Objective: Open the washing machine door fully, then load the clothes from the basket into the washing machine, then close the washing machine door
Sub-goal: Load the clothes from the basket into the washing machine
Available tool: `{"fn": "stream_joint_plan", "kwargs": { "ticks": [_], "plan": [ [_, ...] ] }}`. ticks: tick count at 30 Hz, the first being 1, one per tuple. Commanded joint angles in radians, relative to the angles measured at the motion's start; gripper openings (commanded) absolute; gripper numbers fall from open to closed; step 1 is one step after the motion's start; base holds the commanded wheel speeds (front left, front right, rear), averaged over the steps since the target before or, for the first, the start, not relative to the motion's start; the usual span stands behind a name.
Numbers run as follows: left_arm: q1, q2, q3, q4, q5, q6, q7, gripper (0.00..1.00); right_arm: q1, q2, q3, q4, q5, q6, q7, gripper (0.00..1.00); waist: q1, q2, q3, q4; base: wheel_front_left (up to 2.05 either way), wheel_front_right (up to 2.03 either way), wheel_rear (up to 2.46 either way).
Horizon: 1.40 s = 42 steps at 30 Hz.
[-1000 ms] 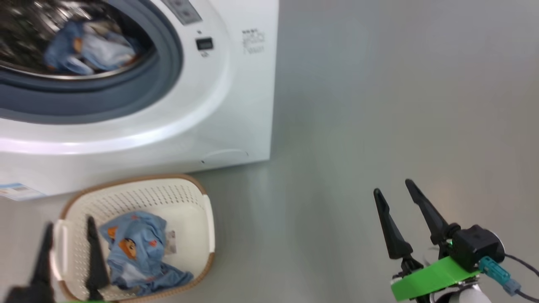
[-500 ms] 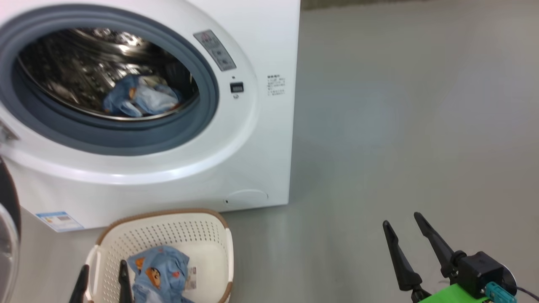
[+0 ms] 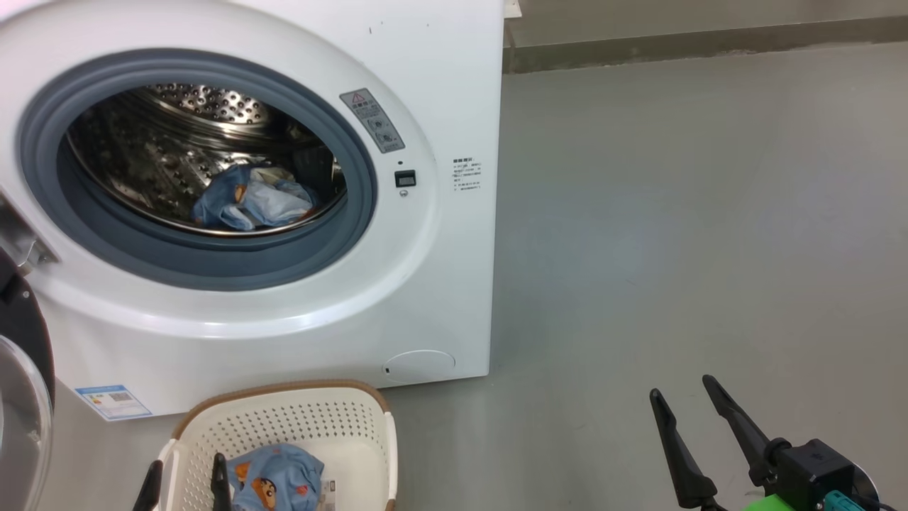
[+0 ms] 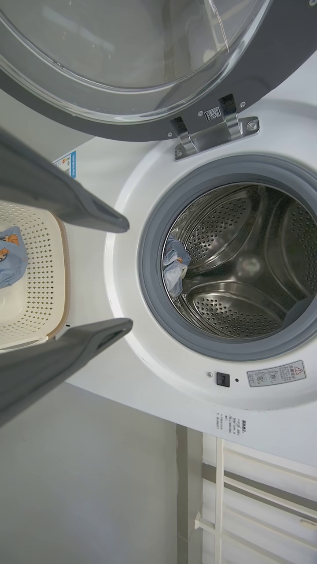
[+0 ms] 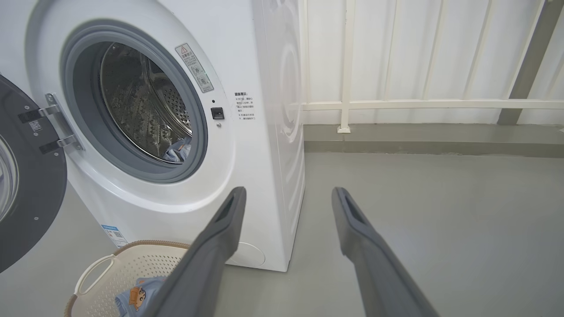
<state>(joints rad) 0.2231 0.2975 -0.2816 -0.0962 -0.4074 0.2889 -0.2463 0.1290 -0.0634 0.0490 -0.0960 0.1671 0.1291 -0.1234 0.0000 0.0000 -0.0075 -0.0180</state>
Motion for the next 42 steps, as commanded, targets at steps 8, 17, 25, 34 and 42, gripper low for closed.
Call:
{"fn": "stream_joint_plan", "kwargs": {
  "ticks": [8,17,25,34,42],
  "plan": [
    [-0.034,0.014,0.023,-0.021,0.011,0.017,0.008,1.00,0.000,-0.003,0.013,-0.036,-0.012,0.002,0.005,1.00,0.0000,0.0000,-0.005,0.009,0.00,0.00,0.00],
    [-0.044,0.011,0.016,-0.017,0.010,0.022,0.009,1.00,-0.001,-0.006,0.013,-0.040,-0.011,0.002,0.010,1.00,0.0000,0.0000,-0.003,0.013,0.00,0.00,0.00],
    [-0.079,0.000,0.009,0.043,-0.013,0.008,0.027,1.00,-0.008,-0.006,0.015,-0.058,-0.011,0.002,0.013,1.00,0.0000,0.0000,0.035,0.014,0.00,0.00,0.00],
    [-0.282,-0.022,-0.007,0.293,-0.061,-0.077,0.061,1.00,-0.068,-0.003,0.031,-0.079,-0.010,0.002,0.004,1.00,0.0000,0.0000,0.191,0.007,0.00,0.00,0.00],
    [-0.534,-0.042,-0.020,0.605,-0.106,-0.186,0.107,1.00,-0.152,0.001,0.053,-0.082,-0.009,0.002,-0.021,1.00,0.0000,0.0000,0.365,-0.025,0.00,0.00,0.00]
  ]
}}
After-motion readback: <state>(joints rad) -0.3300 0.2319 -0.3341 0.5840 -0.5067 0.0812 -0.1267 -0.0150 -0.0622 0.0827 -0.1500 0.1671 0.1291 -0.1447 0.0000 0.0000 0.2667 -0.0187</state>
